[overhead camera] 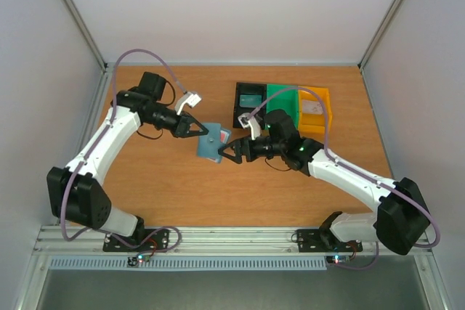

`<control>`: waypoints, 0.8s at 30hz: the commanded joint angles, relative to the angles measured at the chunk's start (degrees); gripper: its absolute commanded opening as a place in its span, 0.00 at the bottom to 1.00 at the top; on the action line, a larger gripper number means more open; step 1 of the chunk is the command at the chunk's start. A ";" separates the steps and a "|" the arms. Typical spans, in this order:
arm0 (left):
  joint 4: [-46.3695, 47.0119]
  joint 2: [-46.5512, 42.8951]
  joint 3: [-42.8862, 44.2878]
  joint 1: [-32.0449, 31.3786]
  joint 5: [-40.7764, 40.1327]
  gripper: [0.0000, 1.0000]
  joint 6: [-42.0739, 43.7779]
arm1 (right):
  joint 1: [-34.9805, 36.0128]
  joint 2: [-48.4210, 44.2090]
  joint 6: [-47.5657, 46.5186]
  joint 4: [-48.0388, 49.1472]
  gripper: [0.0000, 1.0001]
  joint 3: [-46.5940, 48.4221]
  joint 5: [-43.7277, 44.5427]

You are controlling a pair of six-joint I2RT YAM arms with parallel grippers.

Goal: Take the credit cards out of the card holder

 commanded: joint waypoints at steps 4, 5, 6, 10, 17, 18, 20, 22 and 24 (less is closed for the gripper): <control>-2.52 -4.16 0.99 -1.15 6.53 0.00 3.02 | 0.33 -4.16 -3.68 6.87 0.75 1.85 -5.74; -2.56 -4.42 0.96 -1.23 6.65 0.00 3.42 | 0.32 -4.48 -4.01 7.11 0.72 2.09 -5.24; -2.56 -4.62 0.89 -1.34 6.77 0.00 3.49 | 0.29 -4.49 -4.04 7.08 0.67 2.38 -5.22; -2.85 -4.96 1.01 -1.63 7.34 0.00 3.85 | 0.31 -4.02 -3.86 7.26 0.47 3.16 -7.31; -3.47 -4.98 0.71 -1.78 7.23 0.00 4.70 | 0.29 -6.74 -3.33 8.12 0.03 2.19 -7.43; -3.54 -4.93 0.74 -1.85 7.23 0.00 4.77 | 0.33 -6.89 -3.85 7.32 0.01 2.49 -7.28; -4.87 -4.75 1.22 -1.88 7.15 0.09 5.01 | 0.35 -7.00 -5.22 4.72 0.01 3.42 -7.01; -7.39 -4.42 2.07 -1.89 6.93 0.45 6.77 | 0.30 -7.13 -7.20 1.10 0.01 5.01 -6.57; -10.51 -4.13 3.97 -1.82 6.91 0.70 8.15 | 0.33 -7.81 -9.90 -2.92 0.01 6.60 -5.74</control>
